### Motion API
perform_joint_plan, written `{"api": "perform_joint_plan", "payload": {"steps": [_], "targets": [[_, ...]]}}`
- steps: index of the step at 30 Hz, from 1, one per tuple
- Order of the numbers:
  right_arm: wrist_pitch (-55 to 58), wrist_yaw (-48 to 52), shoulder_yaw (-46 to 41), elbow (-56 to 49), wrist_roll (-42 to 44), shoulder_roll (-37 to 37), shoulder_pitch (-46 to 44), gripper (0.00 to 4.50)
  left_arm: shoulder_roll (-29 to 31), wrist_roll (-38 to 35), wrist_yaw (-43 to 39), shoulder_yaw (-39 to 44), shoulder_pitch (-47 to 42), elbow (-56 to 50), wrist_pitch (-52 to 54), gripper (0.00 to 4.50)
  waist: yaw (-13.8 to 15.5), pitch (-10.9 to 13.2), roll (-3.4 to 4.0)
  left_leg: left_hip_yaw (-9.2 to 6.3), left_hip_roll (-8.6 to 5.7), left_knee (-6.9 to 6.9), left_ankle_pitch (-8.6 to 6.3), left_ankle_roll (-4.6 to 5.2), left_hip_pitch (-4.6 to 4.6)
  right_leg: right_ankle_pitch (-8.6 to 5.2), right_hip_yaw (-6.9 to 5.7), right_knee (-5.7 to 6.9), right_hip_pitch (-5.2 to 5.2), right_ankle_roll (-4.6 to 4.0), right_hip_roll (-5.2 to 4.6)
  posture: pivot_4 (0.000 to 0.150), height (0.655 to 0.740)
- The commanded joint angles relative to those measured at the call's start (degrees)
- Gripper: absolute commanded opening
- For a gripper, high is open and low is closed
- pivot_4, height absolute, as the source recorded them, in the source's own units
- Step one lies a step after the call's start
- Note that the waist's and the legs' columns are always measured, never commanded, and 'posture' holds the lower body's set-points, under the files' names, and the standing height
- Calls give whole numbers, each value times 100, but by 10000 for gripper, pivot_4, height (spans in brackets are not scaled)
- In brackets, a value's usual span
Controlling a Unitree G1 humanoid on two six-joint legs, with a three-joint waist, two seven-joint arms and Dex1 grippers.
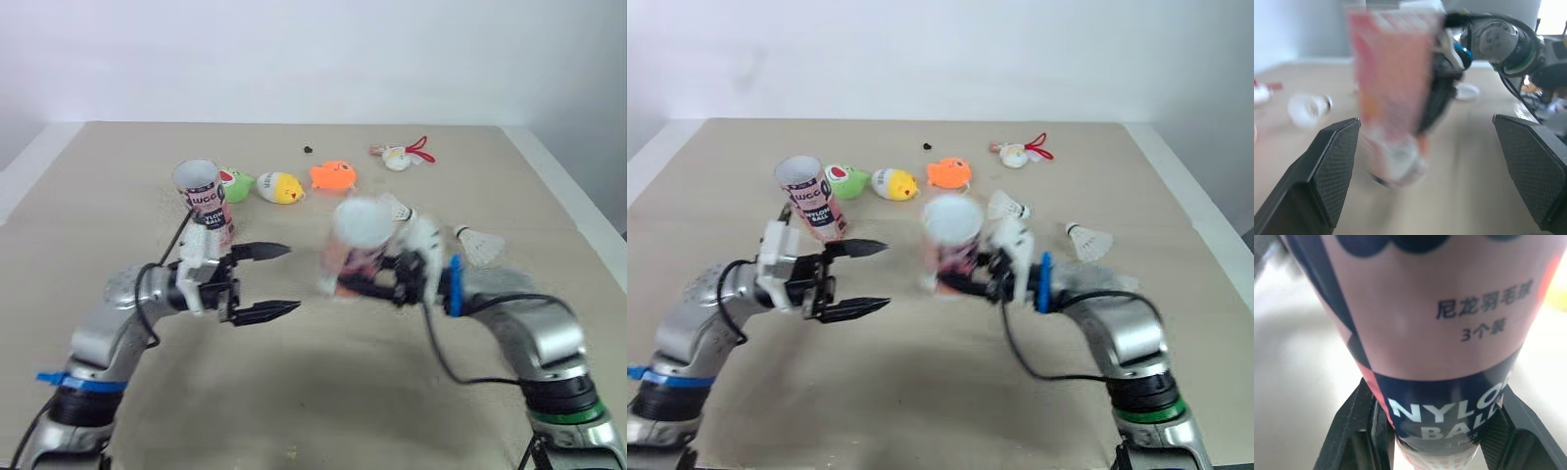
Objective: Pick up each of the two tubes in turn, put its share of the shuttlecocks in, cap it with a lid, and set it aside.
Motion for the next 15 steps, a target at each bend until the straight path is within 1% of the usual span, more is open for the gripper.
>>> {"api": "perform_joint_plan", "payload": {"steps": [1,4,7,10,15], "targets": [[123,-710,-1099,-68,211,-156,-73,19246,-195,238,102,-185,-311,177,-149,45000,-1,0,1,1,0,0,0,0,1,0,1,0,0,0,0,1500,7400],[61,-1572,-2000,356,-41,-299,-126,19246,-445,549,113,-442,-670,569,-309,45000,0,0,1,3,-3,0,0,0,0,0,2,0,0,0,1,1500,7400],[-65,-2379,-2635,865,-360,-427,-209,19246,-650,925,144,-684,-1015,1028,-515,45000,-1,-1,3,5,-6,0,0,0,-1,0,4,0,1,1,0,1500,7400],[-314,-3032,-2933,1370,-831,-527,-135,19246,-903,1097,128,-828,-1320,1399,-648,45000,-3,-3,6,12,-12,-1,0,1,-1,1,17,0,-2,6,-3,1500,7400],[-575,-3766,-2966,2238,-1370,-464,-22,19246,-1293,1212,-20,-1023,-1625,1704,-773,45000,-29,-6,11,29,-12,-3,0,1,3,0,39,0,-4,9,-2,1500,7400]]}}
